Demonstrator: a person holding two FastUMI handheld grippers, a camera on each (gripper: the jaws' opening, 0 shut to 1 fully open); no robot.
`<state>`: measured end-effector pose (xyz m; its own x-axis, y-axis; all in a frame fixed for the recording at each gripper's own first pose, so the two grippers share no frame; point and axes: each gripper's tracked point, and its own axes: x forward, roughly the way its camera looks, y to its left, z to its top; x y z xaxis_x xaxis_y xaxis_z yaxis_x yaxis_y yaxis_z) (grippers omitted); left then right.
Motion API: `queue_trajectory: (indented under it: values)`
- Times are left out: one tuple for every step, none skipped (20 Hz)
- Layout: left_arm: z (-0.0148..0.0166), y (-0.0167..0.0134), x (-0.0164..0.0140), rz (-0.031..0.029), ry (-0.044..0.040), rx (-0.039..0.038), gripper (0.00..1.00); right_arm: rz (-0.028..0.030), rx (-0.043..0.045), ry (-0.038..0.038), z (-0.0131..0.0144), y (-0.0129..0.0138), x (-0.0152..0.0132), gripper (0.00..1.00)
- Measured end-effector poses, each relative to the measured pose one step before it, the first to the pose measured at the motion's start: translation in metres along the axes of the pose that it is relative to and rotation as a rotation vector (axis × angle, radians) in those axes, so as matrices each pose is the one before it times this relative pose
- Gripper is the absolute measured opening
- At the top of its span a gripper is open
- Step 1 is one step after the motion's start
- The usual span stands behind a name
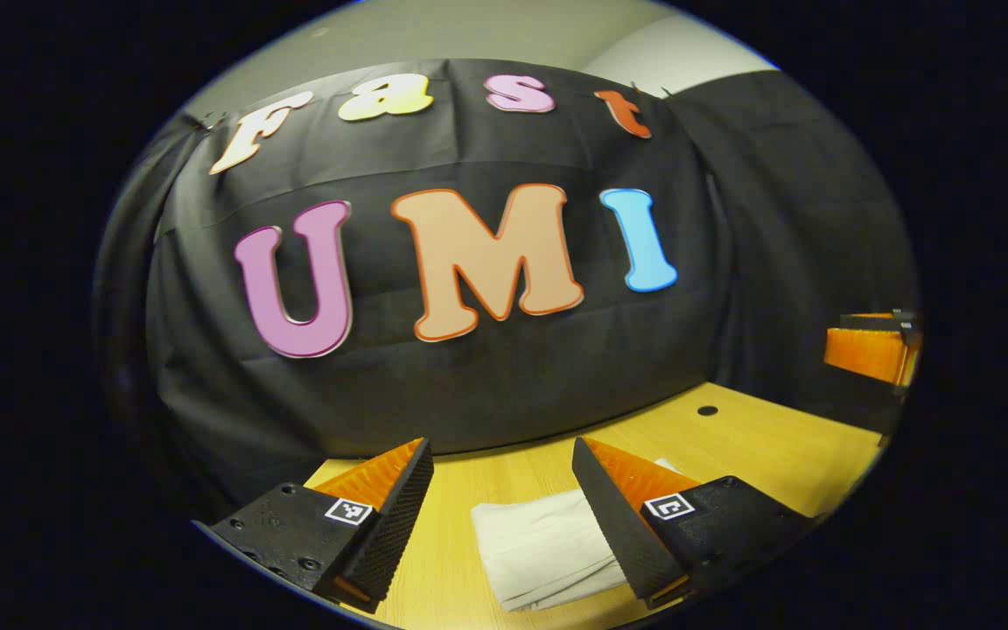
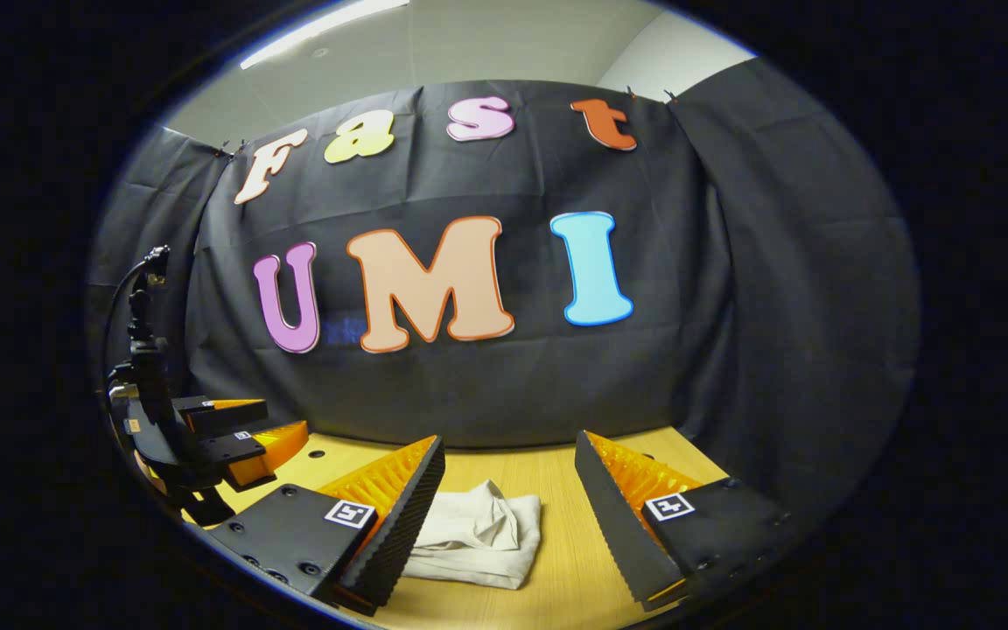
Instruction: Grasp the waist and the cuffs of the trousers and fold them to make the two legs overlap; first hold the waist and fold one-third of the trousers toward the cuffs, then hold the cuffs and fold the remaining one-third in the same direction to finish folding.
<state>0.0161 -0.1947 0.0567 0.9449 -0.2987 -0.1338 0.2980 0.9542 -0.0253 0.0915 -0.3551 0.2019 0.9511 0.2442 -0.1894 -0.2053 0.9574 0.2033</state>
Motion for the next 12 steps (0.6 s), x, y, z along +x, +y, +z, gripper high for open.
queue_trajectory:
  values:
    - [0.00698, 0.01410, -0.00639, 0.03222, -0.01740, -0.03117, 0.96, 0.00090, -0.00744, -0.01573, 0.00395, 0.00573, -0.00261, 0.96]
    - [0.00438, 0.01021, -0.00418, 0.02525, -0.00989, -0.02326, 1.00, 0.00075, -0.00653, -0.00961, 0.00331, 0.00516, -0.00373, 0.96]
    - [0.00332, 0.00913, -0.00380, 0.01719, -0.00582, -0.01235, 0.96, 0.00068, -0.00370, -0.01009, 0.00250, 0.00423, -0.00208, 0.96]
    - [0.00000, 0.00843, -0.00329, 0.01634, 0.00122, -0.00213, 0.96, -0.00465, -0.00336, -0.00311, 0.00078, 0.00274, -0.00419, 0.96]
    - [0.00201, 0.00612, -0.00259, 0.01190, -0.00487, 0.00233, 0.96, -0.00011, -0.00034, -0.01009, 0.00313, 0.00244, -0.00168, 0.96]
    - [-0.00003, 0.00504, -0.00231, 0.00918, -0.00326, 0.00389, 1.00, -0.00200, 0.00005, -0.00524, 0.00163, 0.00235, -0.00062, 0.96]
    - [-0.00074, 0.00294, -0.00131, 0.00505, 0.00253, -0.00147, 0.96, -0.00247, 0.00142, -0.00456, 0.00246, 0.00057, -0.00247, 0.96]
    - [-0.00203, 0.00171, -0.00277, -0.00052, 0.00702, -0.00087, 0.96, -0.00166, 0.00340, -0.00571, 0.00094, 0.00091, -0.00107, 0.92]
    - [-0.00137, 0.00049, -0.00246, -0.00123, 0.00153, -0.00088, 0.96, -0.00151, 0.00192, -0.00329, 0.00105, 0.00069, -0.00053, 0.97]
    - [-0.00112, -0.00045, -0.00166, -0.00127, 0.00165, 0.00156, 0.96, -0.00420, 0.00042, -0.00239, 0.00060, -0.00040, -0.00132, 0.96]
    - [-0.00030, 0.00010, 0.00029, -0.00166, 0.00193, 0.00210, 0.96, -0.00178, -0.00064, -0.00204, 0.00095, 0.00025, -0.00137, 0.96]
    - [-0.00063, -0.00005, 0.00140, -0.00438, -0.00198, 0.00137, 0.96, -0.00126, -0.00113, -0.00175, 0.00078, 0.00029, -0.00193, 0.96]
